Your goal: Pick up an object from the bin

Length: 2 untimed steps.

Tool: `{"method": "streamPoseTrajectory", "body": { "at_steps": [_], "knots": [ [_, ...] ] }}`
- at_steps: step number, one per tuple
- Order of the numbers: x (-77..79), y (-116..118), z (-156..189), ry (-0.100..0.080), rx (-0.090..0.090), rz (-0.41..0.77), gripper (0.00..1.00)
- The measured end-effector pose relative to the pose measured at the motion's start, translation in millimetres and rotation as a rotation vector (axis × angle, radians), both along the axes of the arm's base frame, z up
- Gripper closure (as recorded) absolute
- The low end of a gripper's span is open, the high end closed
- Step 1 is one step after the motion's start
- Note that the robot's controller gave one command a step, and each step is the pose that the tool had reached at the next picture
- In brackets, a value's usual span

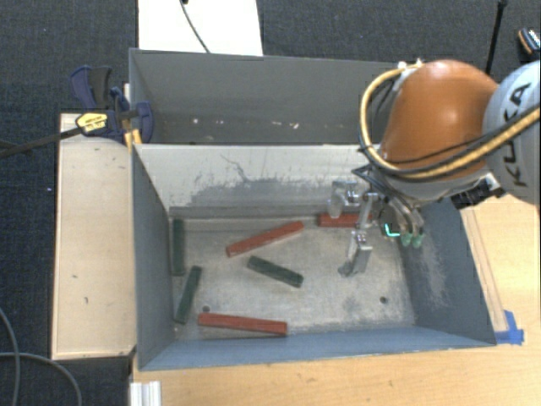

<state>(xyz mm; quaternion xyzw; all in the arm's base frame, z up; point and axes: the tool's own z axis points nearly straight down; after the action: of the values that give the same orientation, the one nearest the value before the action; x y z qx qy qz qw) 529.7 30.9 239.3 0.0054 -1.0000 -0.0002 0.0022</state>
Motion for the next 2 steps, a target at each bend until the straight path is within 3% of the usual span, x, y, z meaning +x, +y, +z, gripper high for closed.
{"method": "streamPoseTrajectory", "body": {
  "at_steps": [1,2],
  "knots": [
    [40.2,25,-171,-0.004,0.0,0.132,0.0],
    [11.7,58,-169,-0.005,0.002,0.12,0.0]
  ]
}}
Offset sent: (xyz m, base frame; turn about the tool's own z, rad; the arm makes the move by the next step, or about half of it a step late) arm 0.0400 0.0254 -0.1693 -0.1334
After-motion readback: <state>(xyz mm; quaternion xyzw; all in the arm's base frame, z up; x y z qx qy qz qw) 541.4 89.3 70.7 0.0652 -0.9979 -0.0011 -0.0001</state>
